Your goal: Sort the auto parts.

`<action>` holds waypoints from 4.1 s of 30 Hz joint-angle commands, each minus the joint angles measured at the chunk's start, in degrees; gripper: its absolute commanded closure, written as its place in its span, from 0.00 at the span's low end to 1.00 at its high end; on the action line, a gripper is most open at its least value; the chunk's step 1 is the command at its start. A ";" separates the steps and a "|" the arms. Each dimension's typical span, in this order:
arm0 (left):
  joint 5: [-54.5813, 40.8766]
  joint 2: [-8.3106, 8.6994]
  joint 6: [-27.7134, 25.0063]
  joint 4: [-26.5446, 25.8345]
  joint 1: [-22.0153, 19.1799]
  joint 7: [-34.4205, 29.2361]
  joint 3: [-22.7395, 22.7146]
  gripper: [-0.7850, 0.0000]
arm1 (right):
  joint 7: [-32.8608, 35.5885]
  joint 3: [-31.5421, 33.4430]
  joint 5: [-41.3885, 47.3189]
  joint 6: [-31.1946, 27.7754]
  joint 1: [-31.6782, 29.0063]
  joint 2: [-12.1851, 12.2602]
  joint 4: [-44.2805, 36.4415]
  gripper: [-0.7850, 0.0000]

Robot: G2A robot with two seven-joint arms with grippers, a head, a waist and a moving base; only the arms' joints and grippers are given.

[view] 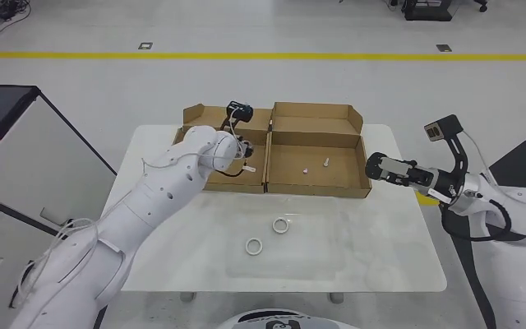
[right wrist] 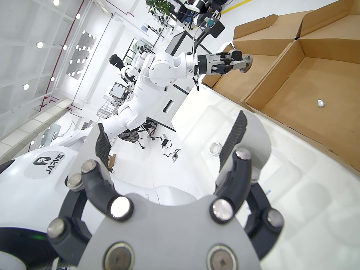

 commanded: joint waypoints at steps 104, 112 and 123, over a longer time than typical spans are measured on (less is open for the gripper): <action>-0.71 1.32 -38.03 -38.76 11.10 -23.73 0.59 0.54 | 0.00 0.00 0.00 0.00 0.00 0.00 0.00 0.00; 3.22 1.07 -41.51 -34.18 11.27 -20.62 4.70 0.58 | 0.00 0.00 0.00 0.00 0.00 0.00 0.00 0.00; 6.04 0.31 -41.94 -28.50 9.85 -19.00 7.77 0.61 | 0.00 0.00 0.00 0.00 0.00 0.00 0.00 0.00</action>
